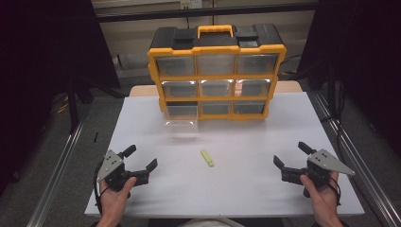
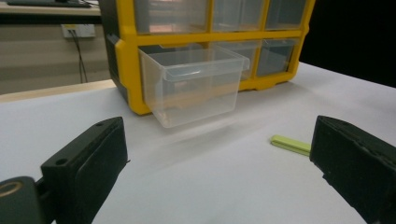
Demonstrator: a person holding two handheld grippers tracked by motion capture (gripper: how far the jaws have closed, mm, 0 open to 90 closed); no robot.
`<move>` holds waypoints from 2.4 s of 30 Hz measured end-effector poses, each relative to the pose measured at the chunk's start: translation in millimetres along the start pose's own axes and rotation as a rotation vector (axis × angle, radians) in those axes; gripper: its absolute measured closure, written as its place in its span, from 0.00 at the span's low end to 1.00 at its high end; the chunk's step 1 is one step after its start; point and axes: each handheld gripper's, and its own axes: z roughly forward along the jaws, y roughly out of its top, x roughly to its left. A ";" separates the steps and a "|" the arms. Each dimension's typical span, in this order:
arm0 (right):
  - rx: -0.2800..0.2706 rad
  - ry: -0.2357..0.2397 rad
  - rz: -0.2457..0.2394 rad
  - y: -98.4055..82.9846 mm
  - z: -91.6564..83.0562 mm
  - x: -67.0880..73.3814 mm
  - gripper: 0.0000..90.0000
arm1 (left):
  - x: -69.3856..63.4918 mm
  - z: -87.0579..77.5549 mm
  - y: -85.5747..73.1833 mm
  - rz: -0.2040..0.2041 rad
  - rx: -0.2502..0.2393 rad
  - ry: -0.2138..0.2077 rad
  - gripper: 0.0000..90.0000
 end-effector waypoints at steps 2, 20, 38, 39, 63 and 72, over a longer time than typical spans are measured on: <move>-0.003 0.001 0.005 -0.2 -0.1 -1.1 0.01 | -2.0 2.1 1.7 0.001 0.011 -0.026 0.05; 0.017 0.025 0.021 -1.6 -1.5 -0.9 0.00 | -4.1 18.4 4.3 0.021 0.059 -0.084 0.05; 0.017 0.040 0.015 -2.0 -0.4 -1.7 0.01 | -32.0 53.5 14.5 0.106 0.119 -0.215 0.05; 0.017 0.040 0.015 -2.0 -0.4 -1.7 0.01 | -32.0 53.5 14.5 0.106 0.119 -0.215 0.05; 0.019 0.050 0.011 -1.6 1.8 0.6 0.00 | -53.1 116.3 31.8 0.183 0.357 -0.436 0.08; 0.018 0.047 0.022 -2.3 1.1 -1.3 0.00 | -57.1 140.3 43.4 0.209 0.404 -0.489 0.06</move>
